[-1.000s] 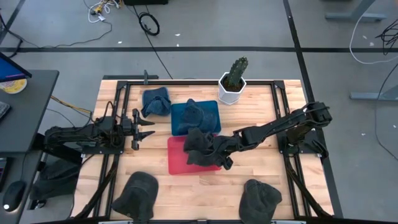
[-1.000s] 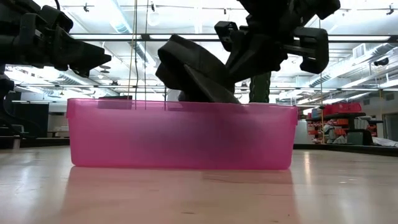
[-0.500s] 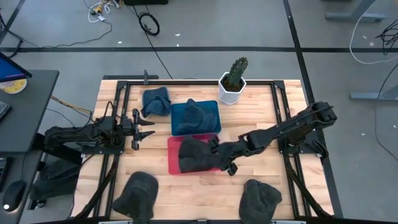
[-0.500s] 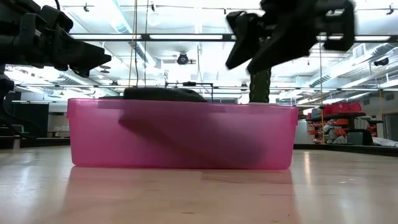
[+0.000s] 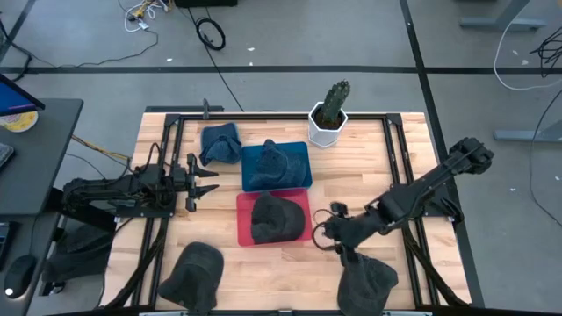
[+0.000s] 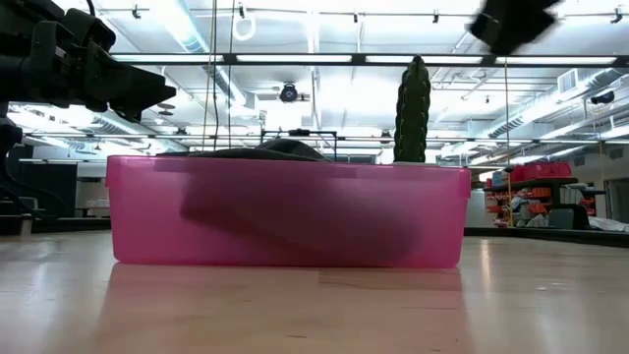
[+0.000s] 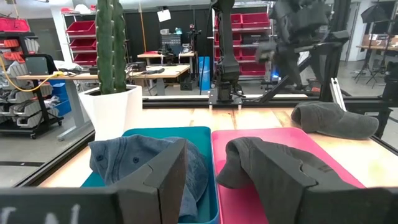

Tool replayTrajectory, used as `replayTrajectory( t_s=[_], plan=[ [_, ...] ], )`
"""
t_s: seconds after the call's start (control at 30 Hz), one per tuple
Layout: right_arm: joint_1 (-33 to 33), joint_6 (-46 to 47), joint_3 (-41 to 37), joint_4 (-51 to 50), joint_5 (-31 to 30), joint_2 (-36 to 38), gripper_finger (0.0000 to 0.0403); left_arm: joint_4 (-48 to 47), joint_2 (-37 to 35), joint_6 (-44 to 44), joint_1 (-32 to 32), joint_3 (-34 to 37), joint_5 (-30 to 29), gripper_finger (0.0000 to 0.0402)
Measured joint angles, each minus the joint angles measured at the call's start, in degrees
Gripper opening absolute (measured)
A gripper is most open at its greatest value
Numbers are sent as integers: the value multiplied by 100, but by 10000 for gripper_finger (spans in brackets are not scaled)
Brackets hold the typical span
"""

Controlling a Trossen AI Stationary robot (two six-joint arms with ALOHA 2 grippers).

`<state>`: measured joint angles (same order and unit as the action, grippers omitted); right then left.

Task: Pick & Place hat
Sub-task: Put the right black cap into the pink bin

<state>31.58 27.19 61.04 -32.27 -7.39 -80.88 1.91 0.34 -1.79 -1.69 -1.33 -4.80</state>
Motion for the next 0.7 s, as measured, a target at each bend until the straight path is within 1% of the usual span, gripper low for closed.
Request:
replayTrajectory(
  t_s=[0.1, 0.17, 0.3, 0.4, 0.7],
  plan=[
    [198, 1251, 0, -189, 856, 4, 195, 0, 0, -1, 0, -1, 0, 179],
    [355, 1909, 0, -252, 1180, 4, 191, 0, 0, -1, -2, 1, -1, 179],
    [787, 2584, 0, -257, 1411, 4, 185, 0, 0, -1, -1, 0, 0, 179],
    [1020, 3337, 0, -249, 1625, 4, 182, 0, 0, 1, 0, 1, -2, 179],
    [1775, 5299, 0, -184, 1579, -2, 182, 0, 0, -1, 0, -1, -2, 179]
  ],
)
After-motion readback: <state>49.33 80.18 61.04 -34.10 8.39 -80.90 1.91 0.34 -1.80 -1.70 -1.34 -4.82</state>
